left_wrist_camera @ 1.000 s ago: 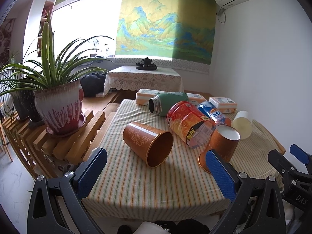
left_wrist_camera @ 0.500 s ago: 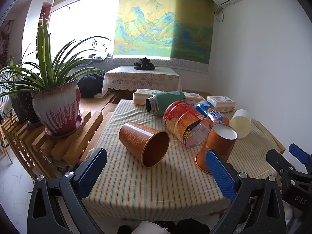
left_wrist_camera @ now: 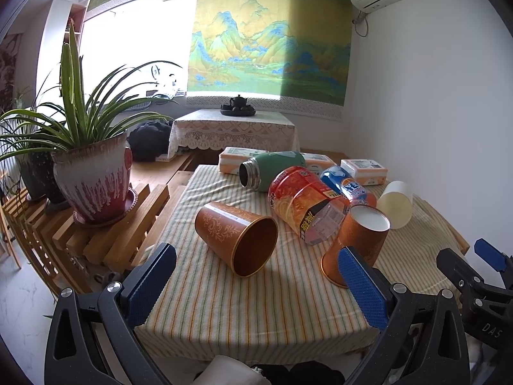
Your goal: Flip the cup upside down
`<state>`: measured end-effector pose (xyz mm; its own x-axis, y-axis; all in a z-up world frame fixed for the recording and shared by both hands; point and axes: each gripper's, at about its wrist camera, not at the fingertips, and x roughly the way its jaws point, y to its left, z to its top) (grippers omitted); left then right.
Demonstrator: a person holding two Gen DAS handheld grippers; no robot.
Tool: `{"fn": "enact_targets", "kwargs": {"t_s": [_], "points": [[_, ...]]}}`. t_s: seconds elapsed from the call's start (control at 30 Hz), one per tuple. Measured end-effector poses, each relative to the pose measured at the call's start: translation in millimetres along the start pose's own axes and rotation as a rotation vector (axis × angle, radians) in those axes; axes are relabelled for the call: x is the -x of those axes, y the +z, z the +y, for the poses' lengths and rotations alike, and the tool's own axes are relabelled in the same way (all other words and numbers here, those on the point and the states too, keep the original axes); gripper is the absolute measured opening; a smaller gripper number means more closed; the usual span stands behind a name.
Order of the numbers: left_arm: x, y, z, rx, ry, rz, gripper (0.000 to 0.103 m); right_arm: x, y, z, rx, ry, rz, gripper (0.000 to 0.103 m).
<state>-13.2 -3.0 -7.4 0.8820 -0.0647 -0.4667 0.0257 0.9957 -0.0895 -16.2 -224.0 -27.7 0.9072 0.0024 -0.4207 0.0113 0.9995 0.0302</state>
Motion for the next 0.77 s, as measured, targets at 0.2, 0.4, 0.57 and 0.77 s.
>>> {"fn": "enact_targets", "kwargs": {"t_s": [0.2, 0.4, 0.57, 0.77], "points": [[0.4, -0.2, -0.6, -0.002, -0.002, -0.002, 0.102, -0.4, -0.5, 1.3, -0.001, -0.001, 0.003, 0.101], [0.2, -0.2, -2.8, -0.007, -0.004, -0.002, 0.102, -0.8, -0.7, 0.8, -0.001, -0.002, 0.004, 0.101], [-0.5, -0.1, -3.7, -0.009, -0.002, -0.001, 0.102, -1.1, -1.4, 1.3, -0.003, -0.002, 0.005, 0.101], [-1.6, -1.5, -8.3, -0.04, 0.021, -0.015, 0.102, -3.7, -3.3, -1.1, -0.006, -0.003, 0.012, 0.101]]}}
